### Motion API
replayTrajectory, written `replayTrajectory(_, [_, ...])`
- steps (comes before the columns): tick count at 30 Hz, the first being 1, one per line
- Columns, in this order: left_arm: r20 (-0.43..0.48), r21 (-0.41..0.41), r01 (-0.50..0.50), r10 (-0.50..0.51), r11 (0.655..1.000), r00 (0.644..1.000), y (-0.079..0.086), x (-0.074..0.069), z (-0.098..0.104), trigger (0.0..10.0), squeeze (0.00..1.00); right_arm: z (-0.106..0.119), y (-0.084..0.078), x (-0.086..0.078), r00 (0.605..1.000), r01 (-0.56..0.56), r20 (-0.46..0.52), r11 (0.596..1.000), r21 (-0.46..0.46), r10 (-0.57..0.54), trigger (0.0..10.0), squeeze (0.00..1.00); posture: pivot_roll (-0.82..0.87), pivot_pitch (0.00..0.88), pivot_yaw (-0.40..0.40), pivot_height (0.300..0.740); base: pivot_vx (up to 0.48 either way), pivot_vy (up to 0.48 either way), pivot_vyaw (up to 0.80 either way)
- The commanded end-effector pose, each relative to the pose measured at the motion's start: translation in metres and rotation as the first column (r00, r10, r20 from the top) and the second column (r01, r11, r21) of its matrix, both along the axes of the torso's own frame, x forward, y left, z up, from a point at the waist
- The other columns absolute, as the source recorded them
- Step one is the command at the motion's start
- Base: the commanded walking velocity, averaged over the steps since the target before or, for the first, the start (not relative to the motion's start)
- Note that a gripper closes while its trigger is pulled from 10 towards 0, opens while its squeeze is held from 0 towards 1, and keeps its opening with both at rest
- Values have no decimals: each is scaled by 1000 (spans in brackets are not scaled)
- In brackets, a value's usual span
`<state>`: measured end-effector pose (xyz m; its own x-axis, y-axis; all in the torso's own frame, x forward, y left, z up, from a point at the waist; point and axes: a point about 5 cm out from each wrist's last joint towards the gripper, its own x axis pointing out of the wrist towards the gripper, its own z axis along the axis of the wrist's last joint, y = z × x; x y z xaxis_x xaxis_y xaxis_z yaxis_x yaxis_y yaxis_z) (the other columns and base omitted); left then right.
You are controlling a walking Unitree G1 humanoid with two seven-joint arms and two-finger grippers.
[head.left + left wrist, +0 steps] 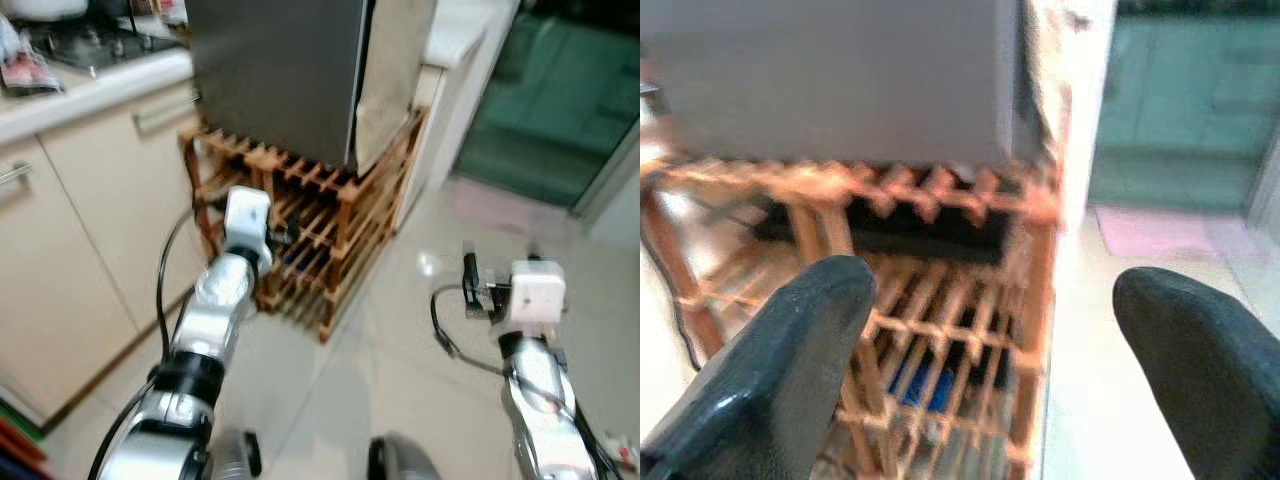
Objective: Restocking fridge
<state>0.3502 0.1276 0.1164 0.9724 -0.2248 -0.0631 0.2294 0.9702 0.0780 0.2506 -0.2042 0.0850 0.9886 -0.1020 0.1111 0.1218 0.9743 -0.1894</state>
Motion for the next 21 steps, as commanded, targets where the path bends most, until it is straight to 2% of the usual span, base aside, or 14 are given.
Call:
replayTrajectory(1, [7,39,37,-37,999,999,-9,3,3,10000,0,9,3,-2,999,-7,31,999,-38,8,10000,0,-83,0,-4,616,0,0,0])
replayTrajectory(2, [7,39,37,-37,999,999,-9,3,3,10000,0,9,3,-2,999,-7,31,999,-38,8,10000,0,-83,0,-4,616,0,0,0])
replayTrajectory(4, [53,66,111,-114,992,992,-23,3,11,10000,0,9,0,1,999,20,26,999,-47,-19,10000,0,-83,0,3,616,0,0,0])
replayTrajectory(8, [83,69,157,-162,985,983,-29,2,15,10000,0,12,0,4,999,29,26,998,-50,-28,10000,0,-80,0,6,616,0,0,0])
replayTrajectory(13, [80,48,156,-159,987,984,-27,3,16,10000,0,21,-1,20,996,81,34,996,-27,-80,10000,0,-74,0,6,616,0,0,0])
replayTrajectory(14, [80,48,156,-159,987,984,-27,3,16,10000,0,21,-1,20,996,81,34,996,-27,-80,10000,0,-74,0,6,616,0,0,0])
replayTrajectory(17, [71,33,150,-152,988,986,-21,1,12,10000,0,29,-2,26,995,77,58,996,50,-80,10000,0,-69,0,6,626,0,0,0])
replayTrajectory(21, [73,31,160,-162,987,984,-22,0,12,10000,0,27,-2,27,995,87,43,993,75,-91,10000,0,-64,0,3,641,0,0,0])
